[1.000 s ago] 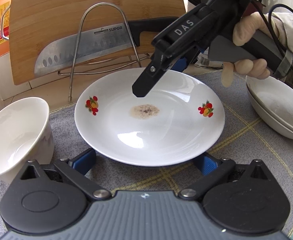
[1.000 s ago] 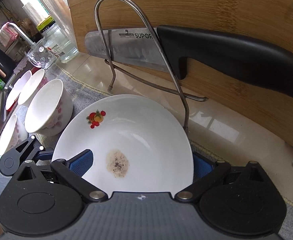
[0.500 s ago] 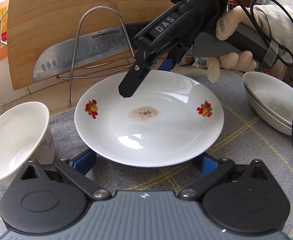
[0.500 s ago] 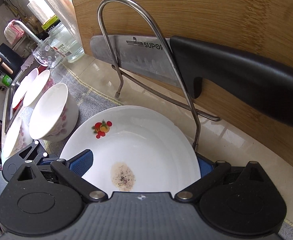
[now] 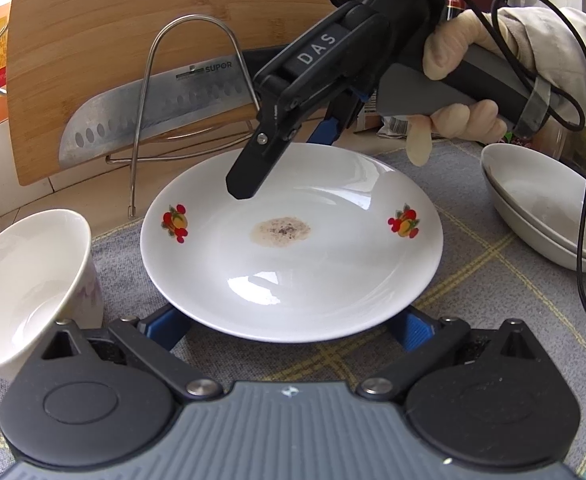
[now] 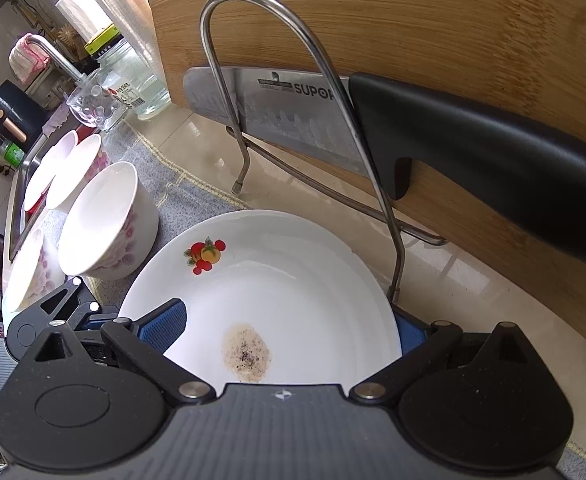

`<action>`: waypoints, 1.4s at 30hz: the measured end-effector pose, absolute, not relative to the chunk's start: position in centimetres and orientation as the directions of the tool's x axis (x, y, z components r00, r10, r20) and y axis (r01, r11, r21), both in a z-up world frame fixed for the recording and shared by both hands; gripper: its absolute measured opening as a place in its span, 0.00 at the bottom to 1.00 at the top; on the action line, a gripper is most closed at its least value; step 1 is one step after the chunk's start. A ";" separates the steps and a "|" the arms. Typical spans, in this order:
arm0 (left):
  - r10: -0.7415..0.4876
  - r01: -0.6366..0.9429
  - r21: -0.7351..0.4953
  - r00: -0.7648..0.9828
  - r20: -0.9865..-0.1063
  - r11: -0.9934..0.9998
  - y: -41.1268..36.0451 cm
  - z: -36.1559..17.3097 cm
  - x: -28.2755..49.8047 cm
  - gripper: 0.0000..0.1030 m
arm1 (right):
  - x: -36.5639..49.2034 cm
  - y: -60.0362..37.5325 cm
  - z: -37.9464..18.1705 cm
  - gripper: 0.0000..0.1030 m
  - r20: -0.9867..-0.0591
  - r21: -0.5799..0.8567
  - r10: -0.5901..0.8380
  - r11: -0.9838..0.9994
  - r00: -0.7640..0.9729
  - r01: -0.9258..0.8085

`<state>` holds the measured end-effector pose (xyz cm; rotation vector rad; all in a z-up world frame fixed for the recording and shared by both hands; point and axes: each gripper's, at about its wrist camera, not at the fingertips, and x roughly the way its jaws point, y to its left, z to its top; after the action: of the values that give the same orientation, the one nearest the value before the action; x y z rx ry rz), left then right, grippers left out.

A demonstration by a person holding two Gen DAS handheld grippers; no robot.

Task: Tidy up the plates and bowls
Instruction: 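Lift the stained plate off the towel with the right tool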

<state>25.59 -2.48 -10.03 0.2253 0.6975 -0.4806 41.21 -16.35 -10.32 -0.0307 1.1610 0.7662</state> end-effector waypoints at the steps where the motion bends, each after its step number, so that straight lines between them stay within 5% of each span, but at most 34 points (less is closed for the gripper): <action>1: -0.348 0.495 0.039 0.663 -0.663 0.868 -2.5 -10.0 25.6 0.99 | 41.3 -16.4 -10.3 1.00 -0.830 0.359 0.528 0.752 0.181 -0.552; 42: -0.372 0.548 0.053 0.633 -0.679 0.835 -1.5 -7.3 21.3 0.99 | 34.5 -16.5 -7.8 1.00 -0.813 0.382 0.549 0.754 0.193 -0.535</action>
<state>21.33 -1.53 -7.33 0.2659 0.7110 -0.5334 34.53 -16.51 -7.82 0.0139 1.1479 0.7607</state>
